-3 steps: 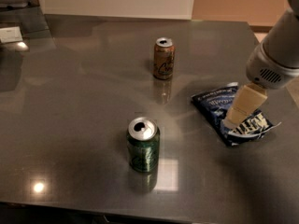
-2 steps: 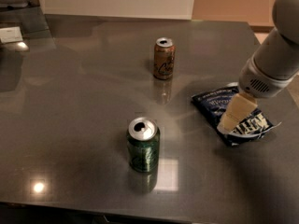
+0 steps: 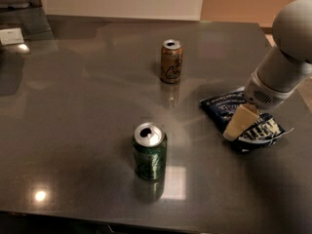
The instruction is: Pick blue chip bag
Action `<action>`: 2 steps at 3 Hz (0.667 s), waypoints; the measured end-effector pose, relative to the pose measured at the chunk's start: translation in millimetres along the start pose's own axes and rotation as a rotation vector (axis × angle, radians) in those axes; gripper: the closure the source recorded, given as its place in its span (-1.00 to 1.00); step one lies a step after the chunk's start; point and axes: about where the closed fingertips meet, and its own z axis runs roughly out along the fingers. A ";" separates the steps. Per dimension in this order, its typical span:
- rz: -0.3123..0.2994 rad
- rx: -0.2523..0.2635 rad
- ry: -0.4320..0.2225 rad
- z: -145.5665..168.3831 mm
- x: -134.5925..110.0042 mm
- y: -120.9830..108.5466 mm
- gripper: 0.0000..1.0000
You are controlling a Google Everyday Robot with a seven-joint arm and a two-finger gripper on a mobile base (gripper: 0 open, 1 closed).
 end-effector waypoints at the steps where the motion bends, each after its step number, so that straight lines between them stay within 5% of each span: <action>1: 0.018 -0.019 -0.017 -2.3 -3.2 -2.7 -0.19; 2: 0.021 -0.029 -0.048 -15.8 -9.5 -3.8 0.26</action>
Offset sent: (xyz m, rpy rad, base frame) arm 0.0089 0.0054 0.0368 0.0993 -0.0208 -0.0111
